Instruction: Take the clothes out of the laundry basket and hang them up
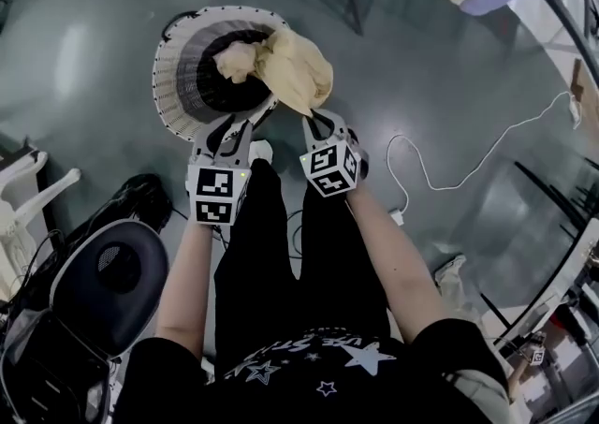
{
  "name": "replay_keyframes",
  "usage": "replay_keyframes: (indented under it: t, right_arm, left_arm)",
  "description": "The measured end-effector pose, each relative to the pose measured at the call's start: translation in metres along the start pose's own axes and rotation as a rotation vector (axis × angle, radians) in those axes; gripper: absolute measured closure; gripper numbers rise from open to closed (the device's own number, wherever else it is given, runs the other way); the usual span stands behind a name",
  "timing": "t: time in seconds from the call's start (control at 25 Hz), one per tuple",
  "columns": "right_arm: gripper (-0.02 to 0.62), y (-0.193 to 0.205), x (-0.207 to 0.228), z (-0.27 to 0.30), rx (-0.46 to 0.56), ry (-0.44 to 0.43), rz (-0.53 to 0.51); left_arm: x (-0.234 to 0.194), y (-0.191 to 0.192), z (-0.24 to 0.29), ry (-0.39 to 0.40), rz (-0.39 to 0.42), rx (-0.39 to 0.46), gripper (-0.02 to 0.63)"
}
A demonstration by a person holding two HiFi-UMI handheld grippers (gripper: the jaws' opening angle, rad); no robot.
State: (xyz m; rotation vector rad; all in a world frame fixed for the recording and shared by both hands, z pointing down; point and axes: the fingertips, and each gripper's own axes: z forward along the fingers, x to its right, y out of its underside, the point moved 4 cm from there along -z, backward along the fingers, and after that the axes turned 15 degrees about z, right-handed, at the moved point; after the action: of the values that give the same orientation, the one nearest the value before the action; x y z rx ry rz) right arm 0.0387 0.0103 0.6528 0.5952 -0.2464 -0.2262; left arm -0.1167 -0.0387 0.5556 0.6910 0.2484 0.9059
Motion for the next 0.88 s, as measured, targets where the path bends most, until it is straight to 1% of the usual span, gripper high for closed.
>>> replay_keyframes:
  t: [0.12,0.24,0.32,0.4,0.56,0.72,0.88]
  right_arm:
    - [0.543,-0.009,-0.009,-0.018,0.0,-0.019,-0.046]
    - [0.543,-0.004,-0.017,-0.032,-0.009,-0.031,-0.094]
    - [0.543,0.003,-0.019,-0.038,-0.013,-0.03,-0.095]
    - [0.543,0.012,-0.019,-0.041,-0.014,-0.028,-0.075]
    - [0.543,0.032,-0.019,-0.038,-0.004,-0.025,-0.024]
    - [0.545,0.056,-0.021,-0.028,0.01,-0.021,0.024]
    - [0.545,0.085,-0.027,-0.016,0.016,-0.036,0.013]
  left_arm:
    - [-0.003,-0.01,-0.01,-0.008,0.012,0.007,0.491]
    - [-0.003,-0.017,-0.011,-0.005,0.035,0.005,0.491]
    - [-0.001,-0.022,-0.005,0.009,0.067,0.0,0.491]
    - [0.004,-0.027,0.005,0.032,0.112,-0.008,0.491]
    - [0.021,-0.03,0.041,0.109,0.229,-0.034,0.491]
    - [0.044,-0.032,0.091,0.228,0.385,-0.093,0.483]
    - [0.062,-0.047,0.141,0.311,0.532,-0.126,0.474]
